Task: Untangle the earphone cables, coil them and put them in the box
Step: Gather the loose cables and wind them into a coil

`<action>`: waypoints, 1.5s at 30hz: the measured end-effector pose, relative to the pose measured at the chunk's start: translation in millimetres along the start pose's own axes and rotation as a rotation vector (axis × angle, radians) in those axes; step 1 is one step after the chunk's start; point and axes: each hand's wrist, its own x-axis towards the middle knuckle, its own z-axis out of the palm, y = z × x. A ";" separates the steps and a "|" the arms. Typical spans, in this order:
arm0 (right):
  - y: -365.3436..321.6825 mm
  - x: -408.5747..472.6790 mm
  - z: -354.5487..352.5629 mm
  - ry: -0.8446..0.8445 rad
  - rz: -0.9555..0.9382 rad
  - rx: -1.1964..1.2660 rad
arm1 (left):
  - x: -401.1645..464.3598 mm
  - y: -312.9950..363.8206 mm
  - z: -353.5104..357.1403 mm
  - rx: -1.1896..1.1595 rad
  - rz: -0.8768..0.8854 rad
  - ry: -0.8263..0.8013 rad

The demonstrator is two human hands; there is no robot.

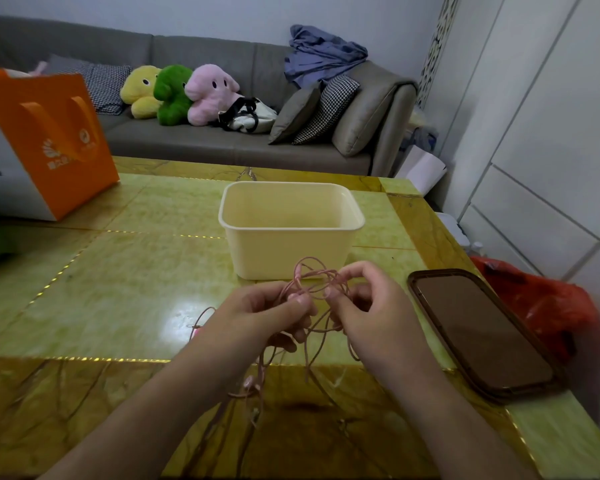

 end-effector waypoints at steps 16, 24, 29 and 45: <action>2.5 1.5 -1.4 -0.055 -0.271 -0.217 | 3.7 5.6 0.6 -0.182 -0.203 0.052; -6.0 4.9 -15.3 -0.056 -0.012 0.080 | 5.7 0.8 -5.7 -0.113 -0.081 0.199; -2.3 11.3 -25.8 0.003 0.067 0.148 | 8.6 -0.3 -11.4 -0.164 -0.061 0.248; 0.4 11.8 -31.8 -0.237 0.343 0.177 | 7.6 -3.1 -11.7 0.011 0.008 0.170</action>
